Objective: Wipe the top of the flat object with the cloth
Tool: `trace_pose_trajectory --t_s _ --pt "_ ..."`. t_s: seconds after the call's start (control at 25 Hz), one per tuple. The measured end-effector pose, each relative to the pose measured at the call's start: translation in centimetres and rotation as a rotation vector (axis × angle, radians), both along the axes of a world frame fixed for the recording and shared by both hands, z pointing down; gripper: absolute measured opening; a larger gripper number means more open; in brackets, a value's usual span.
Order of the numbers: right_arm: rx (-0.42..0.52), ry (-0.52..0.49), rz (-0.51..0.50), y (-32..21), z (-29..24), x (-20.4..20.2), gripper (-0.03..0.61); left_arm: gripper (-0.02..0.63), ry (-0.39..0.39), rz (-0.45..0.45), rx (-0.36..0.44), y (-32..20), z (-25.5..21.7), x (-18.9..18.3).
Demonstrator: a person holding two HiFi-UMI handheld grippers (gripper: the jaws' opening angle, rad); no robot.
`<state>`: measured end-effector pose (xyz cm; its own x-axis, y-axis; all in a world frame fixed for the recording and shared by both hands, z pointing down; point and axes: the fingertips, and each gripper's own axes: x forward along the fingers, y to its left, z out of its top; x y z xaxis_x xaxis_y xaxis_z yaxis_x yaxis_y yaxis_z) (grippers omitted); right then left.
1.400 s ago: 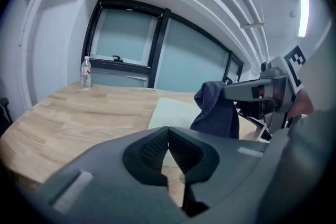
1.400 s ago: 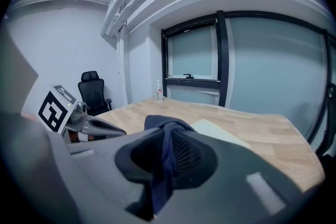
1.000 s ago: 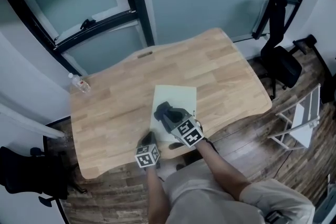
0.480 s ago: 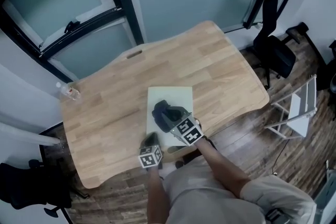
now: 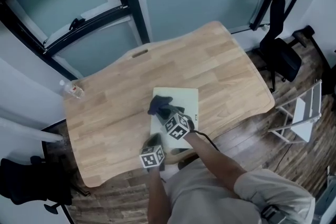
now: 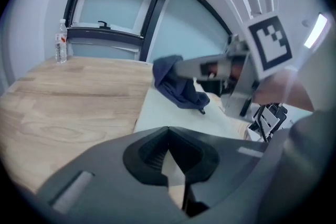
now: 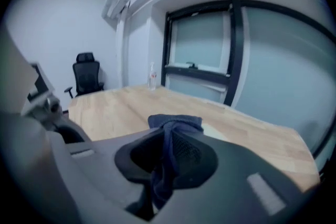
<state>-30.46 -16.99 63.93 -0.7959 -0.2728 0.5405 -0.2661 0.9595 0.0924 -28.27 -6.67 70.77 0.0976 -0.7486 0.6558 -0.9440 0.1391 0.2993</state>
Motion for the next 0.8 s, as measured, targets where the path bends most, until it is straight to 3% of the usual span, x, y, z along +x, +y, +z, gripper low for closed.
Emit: trace_pose_trajectory --t_s 0.12,0.32,0.8 --pt "0.030 0.138 -0.012 1.7 5.6 -0.5 0.046 0.008 -0.024 -0.010 0.012 0.0 -0.3 0.1" --pt "-0.003 0.139 -0.020 2.0 5.6 -1.2 0.046 0.008 -0.059 -0.016 0.011 -0.3 -0.5 -0.5" --pt "-0.037 0.172 -0.103 2.7 5.9 0.8 0.046 0.008 -0.044 -0.050 -0.024 -0.3 0.3 -0.3"
